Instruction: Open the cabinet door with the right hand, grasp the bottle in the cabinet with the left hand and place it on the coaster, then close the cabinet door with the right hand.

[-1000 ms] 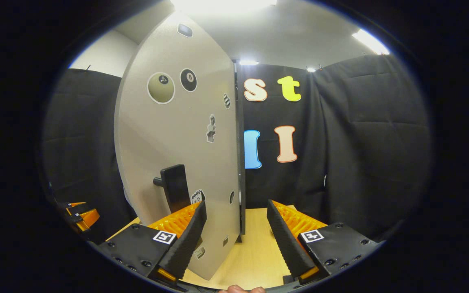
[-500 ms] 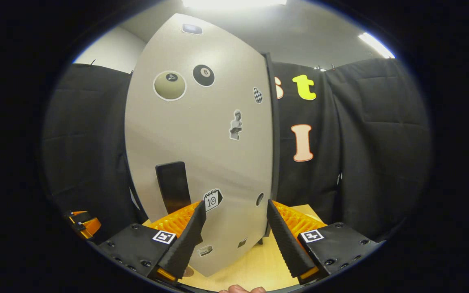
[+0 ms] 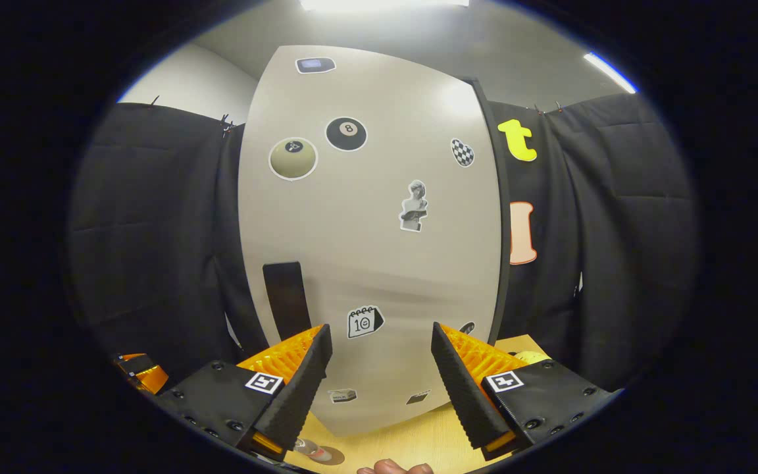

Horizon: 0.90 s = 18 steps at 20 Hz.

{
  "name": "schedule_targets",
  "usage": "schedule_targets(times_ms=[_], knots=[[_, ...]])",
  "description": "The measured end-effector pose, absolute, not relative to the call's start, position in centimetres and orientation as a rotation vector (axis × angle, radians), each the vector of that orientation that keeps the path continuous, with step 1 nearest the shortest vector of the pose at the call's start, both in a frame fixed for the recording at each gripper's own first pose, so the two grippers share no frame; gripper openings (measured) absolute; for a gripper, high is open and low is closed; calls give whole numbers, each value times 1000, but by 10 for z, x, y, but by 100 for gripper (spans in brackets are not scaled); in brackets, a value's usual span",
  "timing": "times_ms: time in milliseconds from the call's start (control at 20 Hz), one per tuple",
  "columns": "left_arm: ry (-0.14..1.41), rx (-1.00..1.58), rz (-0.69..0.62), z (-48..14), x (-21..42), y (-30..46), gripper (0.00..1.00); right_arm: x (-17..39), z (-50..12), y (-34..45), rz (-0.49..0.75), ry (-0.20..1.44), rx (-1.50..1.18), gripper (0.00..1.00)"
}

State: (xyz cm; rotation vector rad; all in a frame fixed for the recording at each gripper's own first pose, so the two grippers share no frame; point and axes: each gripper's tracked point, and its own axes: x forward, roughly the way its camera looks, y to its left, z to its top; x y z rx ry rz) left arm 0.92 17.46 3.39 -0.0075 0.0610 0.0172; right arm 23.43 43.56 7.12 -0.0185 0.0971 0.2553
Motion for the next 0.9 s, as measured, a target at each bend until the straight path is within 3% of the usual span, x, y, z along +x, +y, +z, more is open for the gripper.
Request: schedule_targets(times_ms=[400,900], knots=[[8,121,0,51,30,163,87,221,66,400,189,95,-45,97],[-3,66,-19,68,38,81,87,222,67,305,148,87,17,97]])
